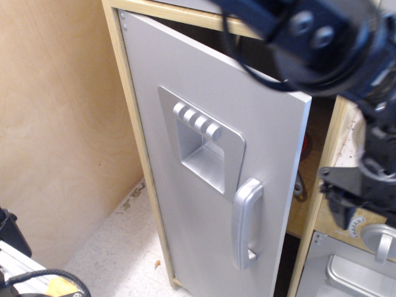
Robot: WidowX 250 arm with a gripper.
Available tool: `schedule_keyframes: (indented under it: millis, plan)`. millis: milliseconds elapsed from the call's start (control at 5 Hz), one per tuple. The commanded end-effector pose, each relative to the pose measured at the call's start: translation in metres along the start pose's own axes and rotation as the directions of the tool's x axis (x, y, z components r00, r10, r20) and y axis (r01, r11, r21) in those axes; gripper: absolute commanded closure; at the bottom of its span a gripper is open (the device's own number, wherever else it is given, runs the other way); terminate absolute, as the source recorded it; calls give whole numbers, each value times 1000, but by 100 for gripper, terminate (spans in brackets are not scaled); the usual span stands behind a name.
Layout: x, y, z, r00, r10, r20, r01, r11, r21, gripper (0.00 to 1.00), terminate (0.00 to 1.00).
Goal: Open fridge
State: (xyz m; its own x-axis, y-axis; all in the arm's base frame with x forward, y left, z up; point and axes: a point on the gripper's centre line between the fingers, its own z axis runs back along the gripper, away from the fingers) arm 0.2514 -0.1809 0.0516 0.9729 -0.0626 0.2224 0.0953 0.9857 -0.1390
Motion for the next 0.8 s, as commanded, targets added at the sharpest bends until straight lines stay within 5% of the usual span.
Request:
schedule_keyframes:
  millis: [0, 600]
  plan:
    - [45, 10, 17, 990, -121, 68, 121, 993, 16, 0, 0]
    - [21, 64, 16, 993, -119, -12, 119, 990, 78, 0, 0]
